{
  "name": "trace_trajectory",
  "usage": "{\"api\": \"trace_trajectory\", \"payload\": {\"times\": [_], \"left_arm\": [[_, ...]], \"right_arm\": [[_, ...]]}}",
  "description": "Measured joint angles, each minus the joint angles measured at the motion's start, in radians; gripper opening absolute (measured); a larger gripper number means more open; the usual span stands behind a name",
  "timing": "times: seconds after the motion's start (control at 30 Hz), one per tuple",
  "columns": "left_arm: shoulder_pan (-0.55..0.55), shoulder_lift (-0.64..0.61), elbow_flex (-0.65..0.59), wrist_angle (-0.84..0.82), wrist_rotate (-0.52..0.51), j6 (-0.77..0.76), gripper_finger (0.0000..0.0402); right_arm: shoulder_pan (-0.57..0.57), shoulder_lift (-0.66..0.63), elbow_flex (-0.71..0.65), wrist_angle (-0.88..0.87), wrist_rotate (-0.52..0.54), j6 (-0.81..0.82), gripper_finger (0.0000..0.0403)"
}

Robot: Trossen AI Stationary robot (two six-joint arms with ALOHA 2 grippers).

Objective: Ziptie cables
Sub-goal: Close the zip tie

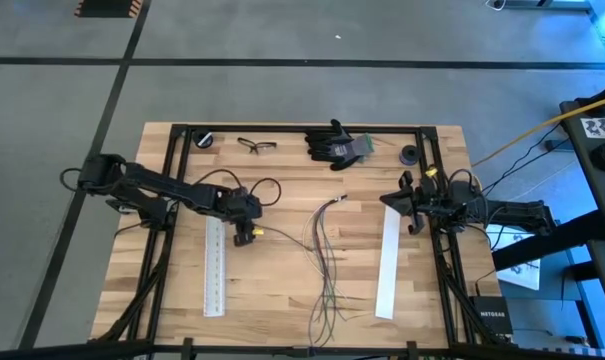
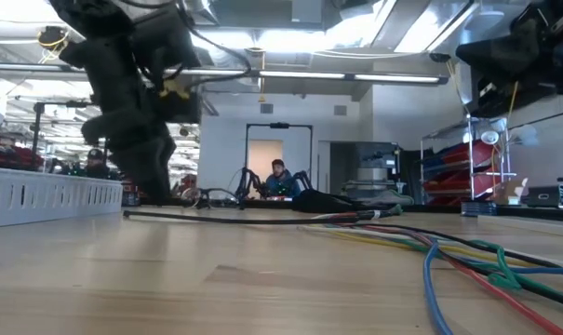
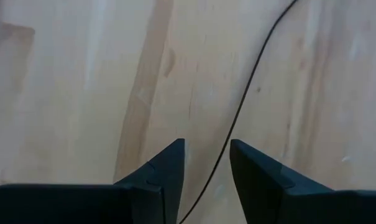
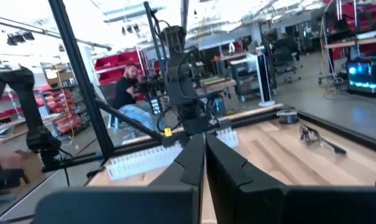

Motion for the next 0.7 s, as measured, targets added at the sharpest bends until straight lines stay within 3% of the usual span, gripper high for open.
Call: {"api": "trace_trajectory", "payload": {"times": [0.23, 0.57, 0.7], "left_arm": [[0.001, -0.029, 0.062, -0.149, 0.000, 0.051, 0.0114], [0.001, 0.036, 0.007, -0.068, 0.053, 0.072, 0.0111], [0.000, 0.070, 0.007, -0.023, 0.081, 0.032, 0.0073]], "right_arm": [[0.000, 0.000, 0.000, -0.051, 0.015, 0.001, 0.0000], [0.000, 0.031, -0.005, -0.053, 0.034, 0.003, 0.0000], [0.001, 0.110, -0.005, -0.017, 0.006, 0.004, 0.0000]]}}
